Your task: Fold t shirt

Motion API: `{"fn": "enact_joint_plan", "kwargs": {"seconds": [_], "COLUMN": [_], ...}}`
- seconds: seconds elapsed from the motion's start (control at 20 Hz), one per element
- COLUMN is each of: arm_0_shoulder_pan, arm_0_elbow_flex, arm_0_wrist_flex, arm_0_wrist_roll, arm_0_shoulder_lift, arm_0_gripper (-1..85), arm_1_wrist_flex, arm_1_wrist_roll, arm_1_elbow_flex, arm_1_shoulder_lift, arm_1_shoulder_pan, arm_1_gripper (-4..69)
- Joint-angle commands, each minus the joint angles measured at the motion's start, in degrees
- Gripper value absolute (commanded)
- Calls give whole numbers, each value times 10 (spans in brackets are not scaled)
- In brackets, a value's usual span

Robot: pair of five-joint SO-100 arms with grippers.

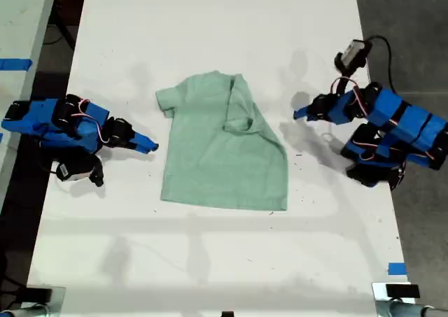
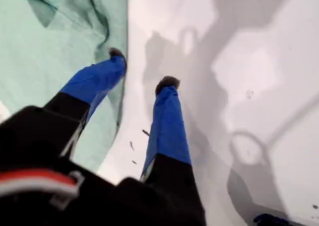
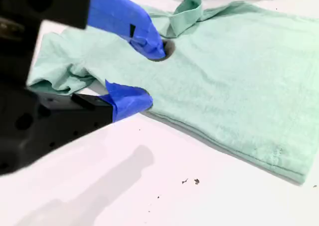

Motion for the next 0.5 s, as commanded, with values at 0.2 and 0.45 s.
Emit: {"fn": "enact_joint_plan", "kwargs": {"seconds": [0.2, 0.45], "arm_0_shoulder_pan": [4, 4], "arm_0_elbow_flex": [5, 5], "arm_0_wrist_flex": [-4, -4], "arm_0_wrist_roll": [-8, -8], "arm_0_shoulder_lift": [4, 4], "arm_0_gripper": [126, 126], "arm_1_wrist_flex": [32, 18], "arm_1_wrist_roll": [-32, -8], "arm_1_elbow_flex": [213, 240], "arm_1_shoulder_lift": [318, 319], "arm_1_shoulder_pan": [2, 21], "arm_1_gripper": [71, 68]}}
